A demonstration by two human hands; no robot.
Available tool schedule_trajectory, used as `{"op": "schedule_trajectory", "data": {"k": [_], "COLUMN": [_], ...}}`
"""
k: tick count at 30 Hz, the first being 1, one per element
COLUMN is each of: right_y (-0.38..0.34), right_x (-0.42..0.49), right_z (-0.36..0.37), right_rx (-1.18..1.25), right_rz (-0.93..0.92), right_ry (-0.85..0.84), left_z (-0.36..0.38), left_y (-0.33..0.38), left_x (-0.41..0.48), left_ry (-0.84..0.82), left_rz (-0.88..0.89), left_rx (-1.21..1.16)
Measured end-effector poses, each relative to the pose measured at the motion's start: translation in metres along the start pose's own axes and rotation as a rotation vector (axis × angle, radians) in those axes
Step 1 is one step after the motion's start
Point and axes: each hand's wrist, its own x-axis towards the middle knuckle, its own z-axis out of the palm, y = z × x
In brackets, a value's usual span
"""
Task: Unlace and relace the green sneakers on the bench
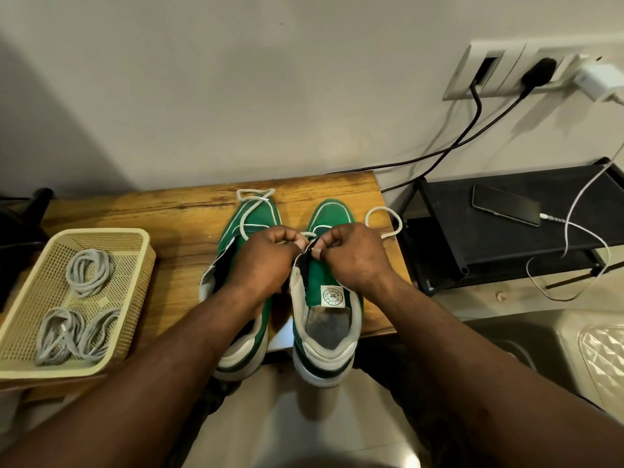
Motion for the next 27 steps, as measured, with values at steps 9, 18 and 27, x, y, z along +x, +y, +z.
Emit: {"op": "schedule_trajectory", "data": {"k": [9, 18, 27], "right_y": [0.004, 0.01, 0.003], "right_x": [-0.003, -0.004, -0.007], "right_z": [-0.004, 0.004, -0.005], "right_rx": [0.083, 0.16, 0.306], "right_rz": [-0.02, 0.022, 0.053], "right_ry": [-0.043, 0.003, -0.009], "left_z": [0.004, 0.003, 0.001], "left_y": [0.003, 0.008, 0.002], "left_x": [0.01, 0.008, 0.012], "left_ry": [0.065, 0.031, 0.003], "left_rz": [-0.095, -0.146, -0.092], "left_rx": [0.045, 0.001, 0.02]}}
